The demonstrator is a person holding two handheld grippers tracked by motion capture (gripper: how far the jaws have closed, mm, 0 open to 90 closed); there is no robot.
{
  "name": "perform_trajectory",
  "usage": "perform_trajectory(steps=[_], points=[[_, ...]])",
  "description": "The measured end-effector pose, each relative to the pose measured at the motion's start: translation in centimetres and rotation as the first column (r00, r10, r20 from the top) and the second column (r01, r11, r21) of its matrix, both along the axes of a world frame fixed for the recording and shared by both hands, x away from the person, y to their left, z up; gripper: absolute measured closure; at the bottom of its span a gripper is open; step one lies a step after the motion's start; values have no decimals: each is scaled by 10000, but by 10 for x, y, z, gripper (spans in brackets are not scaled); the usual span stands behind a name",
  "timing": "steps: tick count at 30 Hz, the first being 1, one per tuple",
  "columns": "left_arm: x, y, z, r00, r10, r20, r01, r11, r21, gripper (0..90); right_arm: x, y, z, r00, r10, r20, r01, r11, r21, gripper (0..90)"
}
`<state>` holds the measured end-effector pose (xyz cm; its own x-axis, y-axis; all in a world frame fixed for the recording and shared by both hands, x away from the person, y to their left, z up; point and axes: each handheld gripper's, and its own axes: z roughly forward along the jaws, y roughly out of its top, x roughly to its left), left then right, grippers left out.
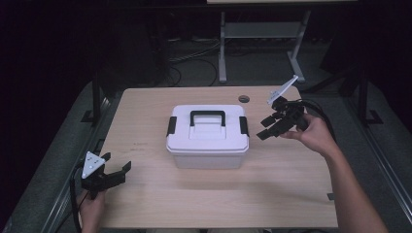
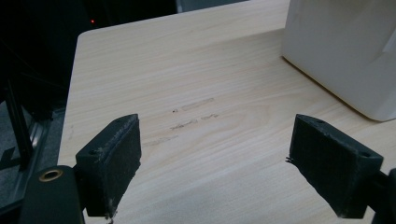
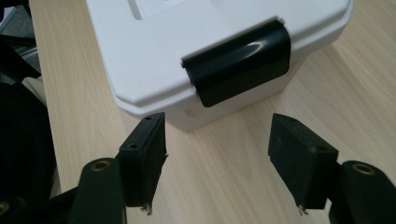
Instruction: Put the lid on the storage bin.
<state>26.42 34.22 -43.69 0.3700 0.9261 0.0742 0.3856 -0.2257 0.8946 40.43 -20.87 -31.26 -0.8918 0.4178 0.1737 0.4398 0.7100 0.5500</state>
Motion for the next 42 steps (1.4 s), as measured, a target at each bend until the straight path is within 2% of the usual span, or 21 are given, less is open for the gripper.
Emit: perform_trajectory(steps=[5, 42], points=[[0, 0, 0, 10000, -56, -47, 56, 10000, 50, 160, -4, -8, -4, 9999, -159, -42, 160, 9997, 174, 362], [0, -3, 1, 10000, -68, 2, 68, 10000, 58, 161, -30, -39, -51, 9942, -801, -725, 833, 9956, 422, 354]])
